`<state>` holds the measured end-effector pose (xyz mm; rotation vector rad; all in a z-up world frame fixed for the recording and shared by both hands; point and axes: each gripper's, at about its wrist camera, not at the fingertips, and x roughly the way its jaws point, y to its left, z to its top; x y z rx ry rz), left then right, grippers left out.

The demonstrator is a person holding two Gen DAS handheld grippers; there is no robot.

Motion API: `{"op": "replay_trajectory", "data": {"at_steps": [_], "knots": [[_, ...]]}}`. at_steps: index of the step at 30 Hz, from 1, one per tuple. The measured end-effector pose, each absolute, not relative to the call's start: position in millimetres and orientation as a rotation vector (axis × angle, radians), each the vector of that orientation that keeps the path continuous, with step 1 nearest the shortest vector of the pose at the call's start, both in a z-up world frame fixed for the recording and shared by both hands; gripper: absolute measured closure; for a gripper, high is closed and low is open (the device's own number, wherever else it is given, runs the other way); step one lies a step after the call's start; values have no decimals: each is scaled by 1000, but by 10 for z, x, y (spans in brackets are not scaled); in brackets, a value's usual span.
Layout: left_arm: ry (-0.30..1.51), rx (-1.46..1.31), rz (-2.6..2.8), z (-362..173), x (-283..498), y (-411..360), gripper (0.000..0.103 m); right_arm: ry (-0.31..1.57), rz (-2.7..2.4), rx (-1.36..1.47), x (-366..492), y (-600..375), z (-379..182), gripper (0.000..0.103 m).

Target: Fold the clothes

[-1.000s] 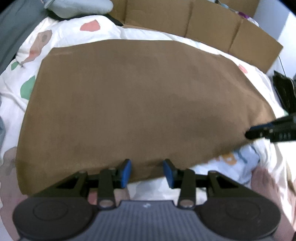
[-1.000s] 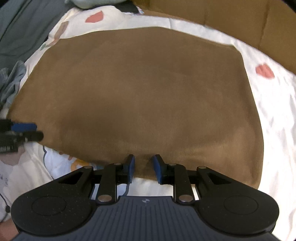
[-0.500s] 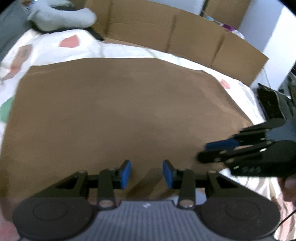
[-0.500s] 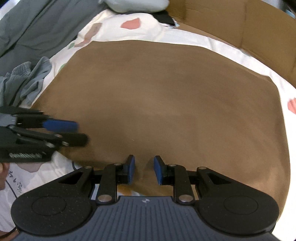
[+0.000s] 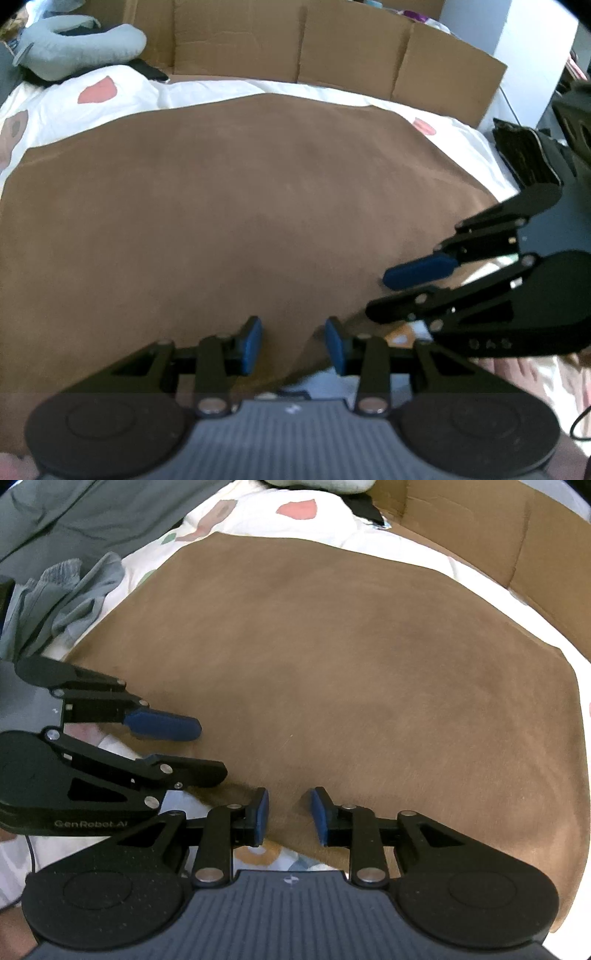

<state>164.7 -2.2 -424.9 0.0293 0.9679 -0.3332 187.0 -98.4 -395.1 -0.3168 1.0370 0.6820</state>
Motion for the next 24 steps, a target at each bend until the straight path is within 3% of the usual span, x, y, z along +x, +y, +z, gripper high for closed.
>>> {"op": "replay_trajectory", "data": {"at_steps": [7,8,13,18,24], "knots": [[972,42,-330,-4271,1673,-84,63,1044,690,-338,1840,-985,-3956,75],[973,46,-331,-4284,1673,-73,63,1045,690,-335,1848,-990,-3971,69],[964,66,-335,-4312,1677,-69,61,1051,681,-321,1889,-936,-3971,68],[978,-70,-324,-4246,1655,157,61,1041,708,-276,1913,-966,-3872,68],[952,-146,-203,-4085,1547,641,60,1037,722,-250,1966,-913,-3850,76]]}}
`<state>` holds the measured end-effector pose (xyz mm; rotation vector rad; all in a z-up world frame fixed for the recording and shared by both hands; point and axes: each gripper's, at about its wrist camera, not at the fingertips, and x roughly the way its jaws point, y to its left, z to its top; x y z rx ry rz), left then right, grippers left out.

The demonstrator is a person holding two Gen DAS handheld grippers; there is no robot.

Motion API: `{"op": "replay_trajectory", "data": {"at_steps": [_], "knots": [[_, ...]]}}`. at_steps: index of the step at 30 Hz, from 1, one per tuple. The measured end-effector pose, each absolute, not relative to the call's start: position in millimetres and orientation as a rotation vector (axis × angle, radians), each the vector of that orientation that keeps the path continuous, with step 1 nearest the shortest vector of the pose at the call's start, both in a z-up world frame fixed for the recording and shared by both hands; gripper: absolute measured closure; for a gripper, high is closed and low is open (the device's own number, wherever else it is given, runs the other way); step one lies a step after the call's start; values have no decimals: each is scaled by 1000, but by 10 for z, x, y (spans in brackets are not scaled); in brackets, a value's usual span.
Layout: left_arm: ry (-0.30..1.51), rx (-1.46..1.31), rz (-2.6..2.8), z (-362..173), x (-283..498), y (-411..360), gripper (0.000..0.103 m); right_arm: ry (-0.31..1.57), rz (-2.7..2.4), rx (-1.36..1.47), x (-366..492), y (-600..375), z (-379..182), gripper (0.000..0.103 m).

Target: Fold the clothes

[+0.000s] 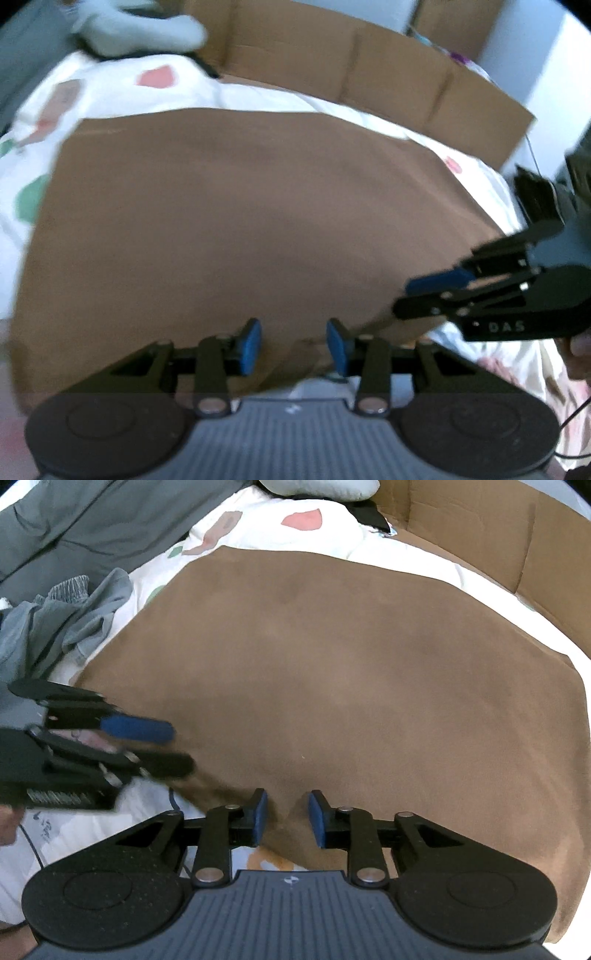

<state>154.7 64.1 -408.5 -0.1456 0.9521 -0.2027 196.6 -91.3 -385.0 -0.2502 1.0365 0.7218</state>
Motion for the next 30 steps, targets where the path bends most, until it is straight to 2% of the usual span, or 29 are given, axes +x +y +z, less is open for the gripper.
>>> {"op": "replay_trajectory", "data": {"at_steps": [3,12,16,23,30], "knots": [[952,-197,-97,-4050,1493,950,59,1028,739,-246,1974,-852,-3836,82],[932,-323,185,-4020,1194,1642,56,1060,774,-307,1993,-695,-3959,83],[928,-363,259,-4034,1082,1889,47,1065,786,-344,1990,-667,-4005,83],[922,-499,273,-4197,999,2090,48,1065,808,-398,1994,-620,-4046,83],[824,-726,211,-4320,839,2298,48,1090,801,-384,2024,-634,-4041,83]]}}
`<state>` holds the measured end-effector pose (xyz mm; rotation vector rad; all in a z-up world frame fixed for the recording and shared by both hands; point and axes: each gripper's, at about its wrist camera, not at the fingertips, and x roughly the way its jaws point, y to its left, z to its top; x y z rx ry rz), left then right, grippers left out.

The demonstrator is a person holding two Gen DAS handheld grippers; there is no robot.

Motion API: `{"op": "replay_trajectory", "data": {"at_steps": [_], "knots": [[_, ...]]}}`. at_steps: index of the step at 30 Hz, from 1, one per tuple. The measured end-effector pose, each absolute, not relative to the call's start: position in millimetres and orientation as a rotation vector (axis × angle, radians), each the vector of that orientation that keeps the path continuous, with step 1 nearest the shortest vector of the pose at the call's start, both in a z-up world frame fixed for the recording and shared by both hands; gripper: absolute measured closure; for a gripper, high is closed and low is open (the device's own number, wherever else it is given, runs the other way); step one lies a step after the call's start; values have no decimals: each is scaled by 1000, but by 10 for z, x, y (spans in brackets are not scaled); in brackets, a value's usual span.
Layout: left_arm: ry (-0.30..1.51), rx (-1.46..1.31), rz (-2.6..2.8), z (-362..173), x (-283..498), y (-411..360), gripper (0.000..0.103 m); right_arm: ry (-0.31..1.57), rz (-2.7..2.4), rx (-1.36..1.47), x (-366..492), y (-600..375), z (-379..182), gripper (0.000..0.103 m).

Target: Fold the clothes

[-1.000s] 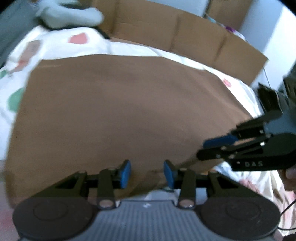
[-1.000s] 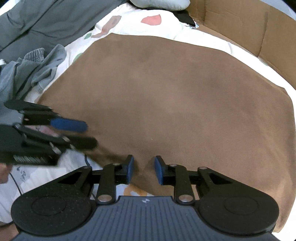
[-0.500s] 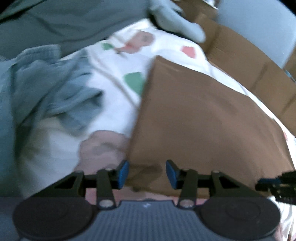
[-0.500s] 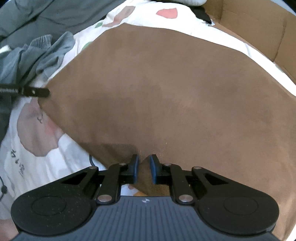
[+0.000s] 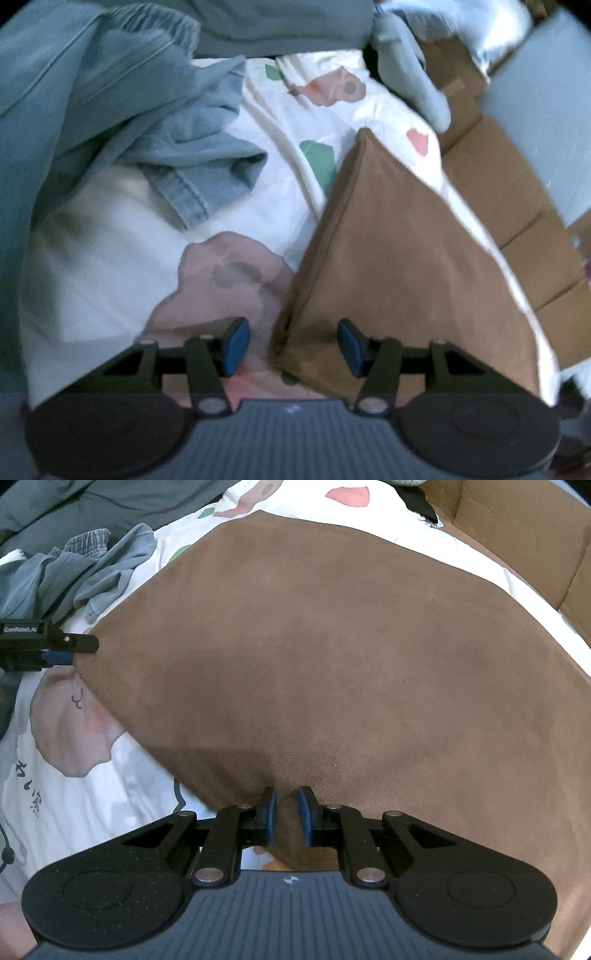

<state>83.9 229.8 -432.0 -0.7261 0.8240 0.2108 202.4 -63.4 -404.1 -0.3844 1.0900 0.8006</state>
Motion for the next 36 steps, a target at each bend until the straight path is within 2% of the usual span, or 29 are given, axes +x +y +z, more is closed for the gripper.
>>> {"op": "replay_trajectory", "data": {"at_steps": [10,19,21,23,30,32,36], "knots": [[750,-1070,146,-4593,622,2461,48,1119,795,-373,2046,-614,-4043,83],[670,-1121,135,-4704,685,2509,48,1129,792,-343,2068,-624,-4052,84],[661,-1129,132,-4707,669,2509,52,1130,790,-333,2068,-630,-4057,84],[663,-1155,129,-4730,651,2514,66,1127,788,-332,2058,-628,-4060,84],[658,-1157,135,-4787,667,2493,71,1155,754,-259,2092,-661,-4070,84],[663,-1168,143,-4784,684,2504,95,1155,746,-259,2085,-650,-4064,84],[694,-1121,127,-4652,715,2506,95,1182,714,-190,2129,-688,-4023,87]]}}
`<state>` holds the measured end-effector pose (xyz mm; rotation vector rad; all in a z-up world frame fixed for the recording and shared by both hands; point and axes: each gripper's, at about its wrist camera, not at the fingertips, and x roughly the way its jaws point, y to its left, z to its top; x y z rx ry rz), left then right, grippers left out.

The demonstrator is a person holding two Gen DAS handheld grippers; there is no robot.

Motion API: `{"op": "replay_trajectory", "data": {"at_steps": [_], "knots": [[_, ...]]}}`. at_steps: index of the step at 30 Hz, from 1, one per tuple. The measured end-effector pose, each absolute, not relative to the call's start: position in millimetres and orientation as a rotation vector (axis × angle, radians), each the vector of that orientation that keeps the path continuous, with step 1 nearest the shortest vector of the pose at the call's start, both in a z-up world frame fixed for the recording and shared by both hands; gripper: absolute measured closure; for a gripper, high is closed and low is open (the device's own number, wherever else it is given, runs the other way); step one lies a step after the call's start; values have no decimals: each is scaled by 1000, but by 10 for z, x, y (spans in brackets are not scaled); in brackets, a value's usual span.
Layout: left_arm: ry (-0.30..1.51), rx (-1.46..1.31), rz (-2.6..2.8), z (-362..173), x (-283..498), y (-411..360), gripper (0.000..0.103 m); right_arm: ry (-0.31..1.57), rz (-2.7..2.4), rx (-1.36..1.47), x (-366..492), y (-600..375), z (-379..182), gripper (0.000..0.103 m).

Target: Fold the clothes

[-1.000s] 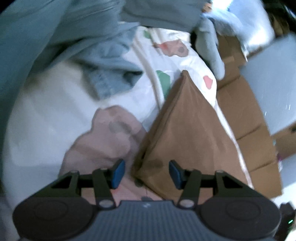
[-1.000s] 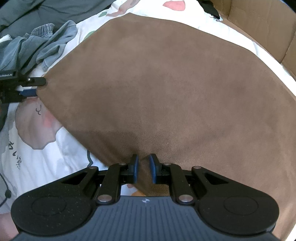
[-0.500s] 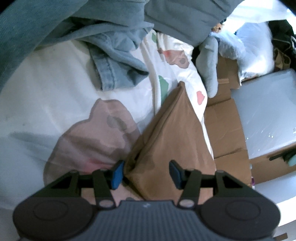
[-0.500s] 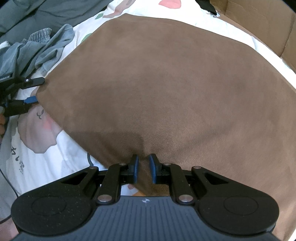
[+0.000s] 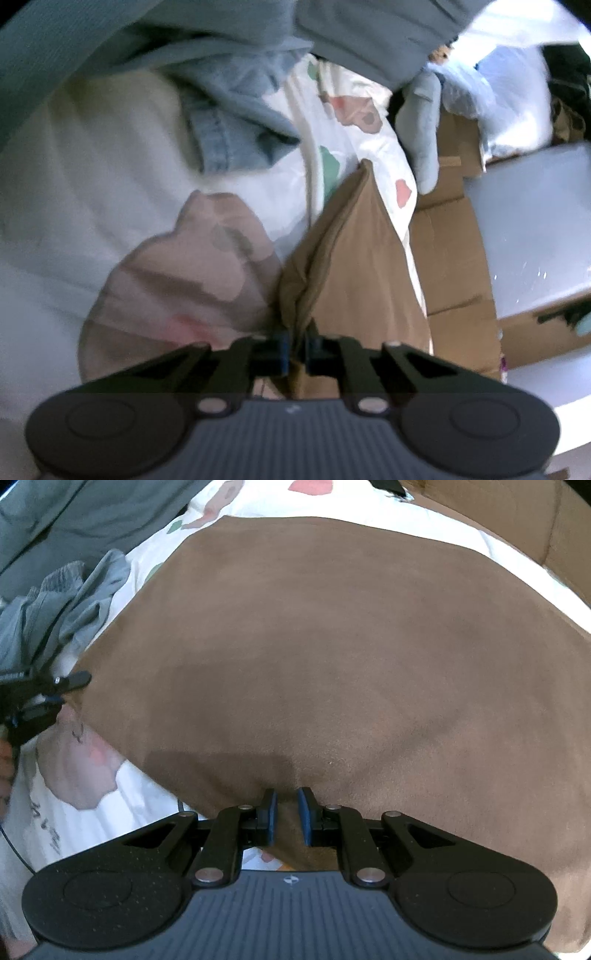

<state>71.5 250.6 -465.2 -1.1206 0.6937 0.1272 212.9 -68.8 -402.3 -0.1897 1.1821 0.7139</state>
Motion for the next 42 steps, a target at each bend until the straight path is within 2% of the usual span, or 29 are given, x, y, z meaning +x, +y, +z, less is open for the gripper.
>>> {"op": "replay_trajectory", "data": {"at_steps": [2,11,26,42], "knots": [[699,-1106,115,-4571,732,2515,95,1191,691,-131,2152,-734,-3982,94],[712,-1038,74,-4292,847,2502,96,1165,639,-65,2148,-669,-3979,96],[742,-1008,53,-4143,952,2507,96,1250,649,-61,2059,-636,-4102,95],[748,-1002,126,-4129,867,2458,96,1124,626,-93,2046,-768,-3904,94]]}}
